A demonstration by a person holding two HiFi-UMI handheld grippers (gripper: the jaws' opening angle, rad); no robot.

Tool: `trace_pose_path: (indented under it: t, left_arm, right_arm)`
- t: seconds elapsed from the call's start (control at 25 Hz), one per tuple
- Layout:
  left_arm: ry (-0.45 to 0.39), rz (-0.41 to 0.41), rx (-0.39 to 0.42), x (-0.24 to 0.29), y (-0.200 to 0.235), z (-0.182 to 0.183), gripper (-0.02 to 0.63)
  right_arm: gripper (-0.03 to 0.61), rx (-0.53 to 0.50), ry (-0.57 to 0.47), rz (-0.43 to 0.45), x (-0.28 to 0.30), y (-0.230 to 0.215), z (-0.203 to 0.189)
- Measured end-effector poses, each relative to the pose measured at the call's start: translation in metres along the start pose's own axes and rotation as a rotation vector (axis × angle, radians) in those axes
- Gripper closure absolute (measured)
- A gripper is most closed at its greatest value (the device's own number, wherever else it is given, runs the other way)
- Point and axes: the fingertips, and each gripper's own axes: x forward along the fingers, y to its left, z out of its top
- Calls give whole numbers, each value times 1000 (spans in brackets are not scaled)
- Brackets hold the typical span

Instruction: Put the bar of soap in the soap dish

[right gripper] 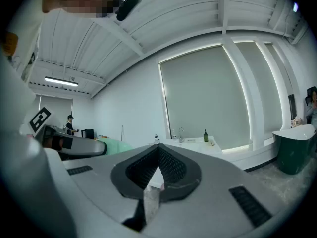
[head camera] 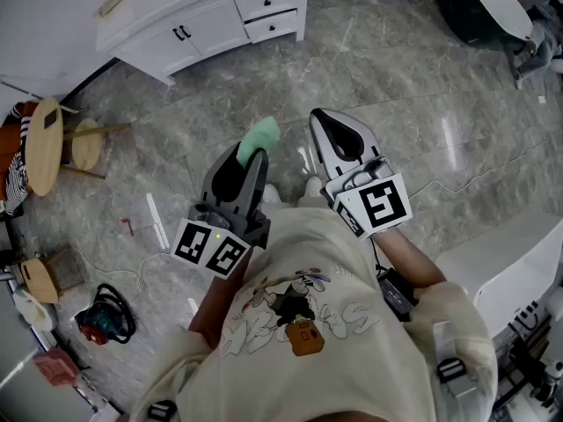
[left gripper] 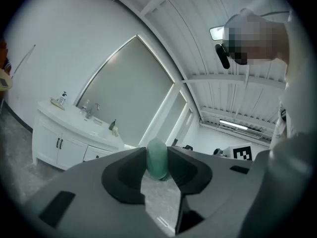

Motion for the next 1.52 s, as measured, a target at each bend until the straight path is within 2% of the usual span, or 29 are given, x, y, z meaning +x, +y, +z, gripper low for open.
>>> trace_pose_path:
  t: [0.12, 0.32, 0.52, 0.72, 0.84, 0.96, 1.08, 1.16, 1.32, 1.52]
  left_arm:
    - [0, -6, -2, 3, -1, 0, 485]
    - [11, -11, -4, 3, 0, -1, 485]
    - [32, -31, -5, 3, -3, -10, 485]
    - [78, -71, -5, 14, -22, -27, 485]
    - [91, -84, 15, 25, -33, -26, 485]
    - [73, -72, 47, 34, -36, -13, 485]
    - [70, -54, 79, 37, -37, -8, 485]
    - [68, -44, 90, 39, -39, -12, 485]
    - [52, 9, 59, 35, -43, -27, 485]
    - [40, 56, 17, 35, -39, -29, 485]
  right_arm:
    - [572, -31, -13, -7, 0, -2, 6]
    - [572, -28, -2, -8, 0, -1, 3]
    - [571, 54, 2, 28, -10, 6, -3]
    - [571, -15, -8, 0, -40, 2, -3]
    - [571, -41, 19, 13, -55, -5, -12]
    - [571, -47, -32, 27, -61, -11, 1]
    - [571, -43, -22, 60, -69, -21, -6]
    - [571, -27, -39, 49, -71, -33, -12]
    - [571, 15, -42, 60, -73, -46, -24]
    - [571, -37, -11, 124, -66, -42, -19]
